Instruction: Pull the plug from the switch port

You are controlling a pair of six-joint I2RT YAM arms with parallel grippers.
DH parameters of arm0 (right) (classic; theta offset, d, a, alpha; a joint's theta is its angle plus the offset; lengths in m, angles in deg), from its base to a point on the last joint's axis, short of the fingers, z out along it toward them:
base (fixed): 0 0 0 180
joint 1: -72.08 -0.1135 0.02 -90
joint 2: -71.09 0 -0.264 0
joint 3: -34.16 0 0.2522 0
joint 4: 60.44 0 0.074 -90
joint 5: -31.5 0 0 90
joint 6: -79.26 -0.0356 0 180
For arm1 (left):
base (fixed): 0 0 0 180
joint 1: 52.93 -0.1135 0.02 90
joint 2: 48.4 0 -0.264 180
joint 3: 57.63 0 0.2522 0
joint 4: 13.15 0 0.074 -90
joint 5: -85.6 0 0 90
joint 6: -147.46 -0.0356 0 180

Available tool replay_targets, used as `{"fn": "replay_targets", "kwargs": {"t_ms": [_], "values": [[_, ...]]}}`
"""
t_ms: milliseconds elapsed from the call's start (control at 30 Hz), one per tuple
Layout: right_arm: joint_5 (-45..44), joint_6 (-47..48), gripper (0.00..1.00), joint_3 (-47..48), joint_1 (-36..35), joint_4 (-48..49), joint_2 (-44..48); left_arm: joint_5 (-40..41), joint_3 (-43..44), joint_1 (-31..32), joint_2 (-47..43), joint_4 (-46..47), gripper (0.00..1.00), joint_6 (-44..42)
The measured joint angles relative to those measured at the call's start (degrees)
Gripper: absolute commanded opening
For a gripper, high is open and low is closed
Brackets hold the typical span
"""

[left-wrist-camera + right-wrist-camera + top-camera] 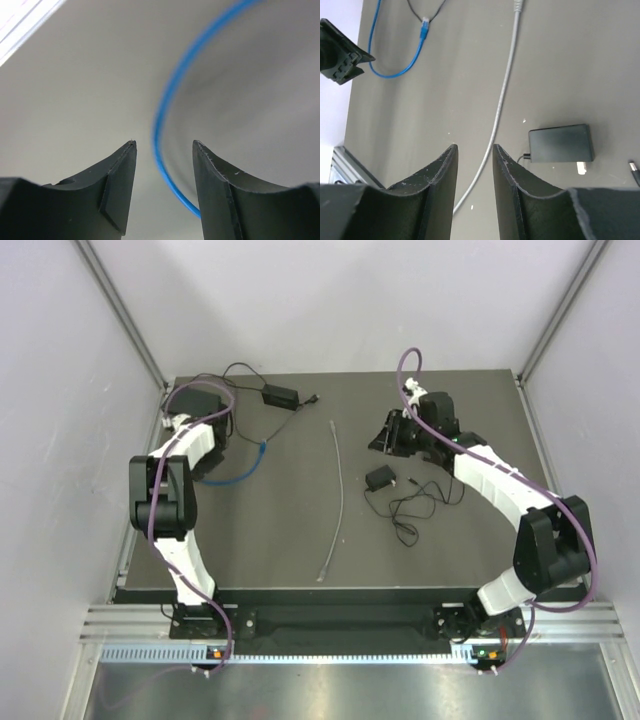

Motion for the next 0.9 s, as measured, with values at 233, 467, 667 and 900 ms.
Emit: {"fn": "replay_targets", "kwargs": {"t_ms": [233,467,667,900], "values": [[0.8,0.0,0.34,0.0,-1.0,0.1,0.5,0.6,-4.0,-3.0,0.1,0.6,0.53,1.6],[0.9,0.0,0.34,0.0,-1.1,0.2,1.1,0.3,-4.1,-2.8,0.2,2.5,0.21,1.7],[0.9,0.0,0.34,0.0,-1.3,0.2,1.1,-0.9,-4.9,-2.8,0.2,4.3,0.0,1.4],[0.7,0.8,0.34,0.0,-1.7,-0.2,1.1,-6.0,-12.7,-0.9,-6.4,7.4,0.0,1.3]]}}
